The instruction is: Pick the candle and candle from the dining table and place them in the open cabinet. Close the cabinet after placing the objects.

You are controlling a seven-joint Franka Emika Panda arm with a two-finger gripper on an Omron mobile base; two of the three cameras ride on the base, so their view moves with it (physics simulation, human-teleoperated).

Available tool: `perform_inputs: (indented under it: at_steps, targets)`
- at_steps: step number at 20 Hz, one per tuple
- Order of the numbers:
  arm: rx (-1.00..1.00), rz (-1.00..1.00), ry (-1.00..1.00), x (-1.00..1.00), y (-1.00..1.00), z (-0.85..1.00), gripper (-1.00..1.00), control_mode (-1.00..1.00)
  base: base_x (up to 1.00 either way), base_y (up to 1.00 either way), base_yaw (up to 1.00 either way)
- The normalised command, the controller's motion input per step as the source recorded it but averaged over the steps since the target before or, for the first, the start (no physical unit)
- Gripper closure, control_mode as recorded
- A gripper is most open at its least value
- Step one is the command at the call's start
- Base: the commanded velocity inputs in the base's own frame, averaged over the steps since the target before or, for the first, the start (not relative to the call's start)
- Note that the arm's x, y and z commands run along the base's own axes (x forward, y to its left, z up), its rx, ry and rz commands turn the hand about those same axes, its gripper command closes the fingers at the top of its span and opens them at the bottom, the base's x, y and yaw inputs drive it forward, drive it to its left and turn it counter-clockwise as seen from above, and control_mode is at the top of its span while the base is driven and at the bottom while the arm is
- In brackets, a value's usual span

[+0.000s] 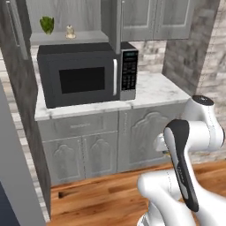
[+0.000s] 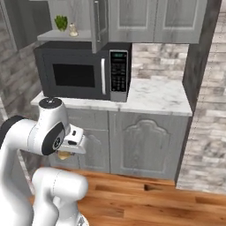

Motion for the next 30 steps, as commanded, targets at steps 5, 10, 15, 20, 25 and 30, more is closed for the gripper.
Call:
perform_inputs:
  at_steps: [5,10,15,20,25,30]
  targets:
    - [0.00,0.00,0.00,0.00,0.00,0.00,1.00,1.00,0.37,0.38,0.10]
    - [0.00,0.00,0.00,0.00,0.00,0.00,1.00,1.00,0.35,0.40,0.13]
    - [0.00,0.00,0.00,0.00,0.00,0.00,1.00,1.00,0.40,0.00,0.21]
    - [0.00,0.00,0.00,0.00,0.00,0.00,1.00,1.00,0.34,0.00,0.25]
    - [0.00,0.00,0.00,0.00,0.00,0.00,1.00,1.00,0.24,0.00,0.25]
    - [0.00,0.00,0.00,0.00,0.00,0.00,1.00,1.00,0.28,0.00,0.07]
